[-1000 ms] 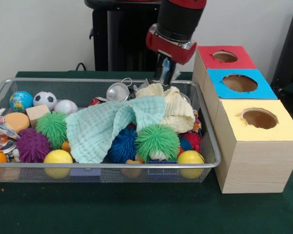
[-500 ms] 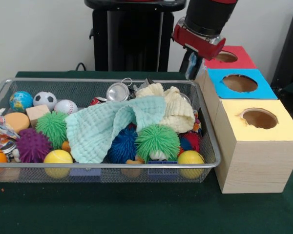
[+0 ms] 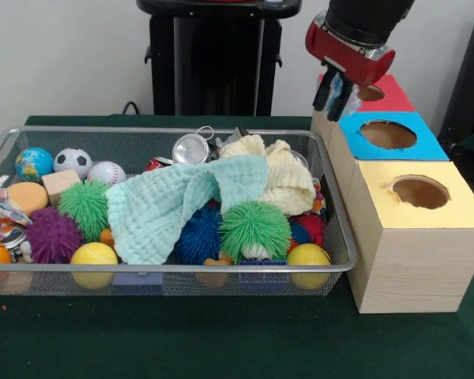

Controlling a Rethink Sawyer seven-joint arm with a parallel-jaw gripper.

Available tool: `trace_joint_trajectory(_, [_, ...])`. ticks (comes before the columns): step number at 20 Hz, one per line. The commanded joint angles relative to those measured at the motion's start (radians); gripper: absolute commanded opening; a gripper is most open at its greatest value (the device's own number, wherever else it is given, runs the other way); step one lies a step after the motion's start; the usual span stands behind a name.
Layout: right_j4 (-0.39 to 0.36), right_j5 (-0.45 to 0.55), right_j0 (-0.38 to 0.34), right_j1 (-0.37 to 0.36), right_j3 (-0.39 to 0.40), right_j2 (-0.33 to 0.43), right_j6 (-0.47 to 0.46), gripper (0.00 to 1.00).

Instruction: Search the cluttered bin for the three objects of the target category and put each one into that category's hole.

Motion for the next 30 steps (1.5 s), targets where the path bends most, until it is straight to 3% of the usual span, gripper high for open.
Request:
trace_joint_trajectory(1, [0.038, 0.165, 0.008, 0.066, -0.148, 0.019, 0.352, 0.0])
trace_joint_trajectory(6, [0.044, 0.19, 0.028, 0.087, -0.186, 0.013, 0.41, 0.0])
trace_joint_trajectory(16, [0.031, 0.048, 0.049, 0.174, -0.174, 0.027, 0.447, 0.0])
trace_joint_trajectory(30, [0.025, -0.083, 0.03, 0.192, -0.108, 0.059, 0.377, 0.0])
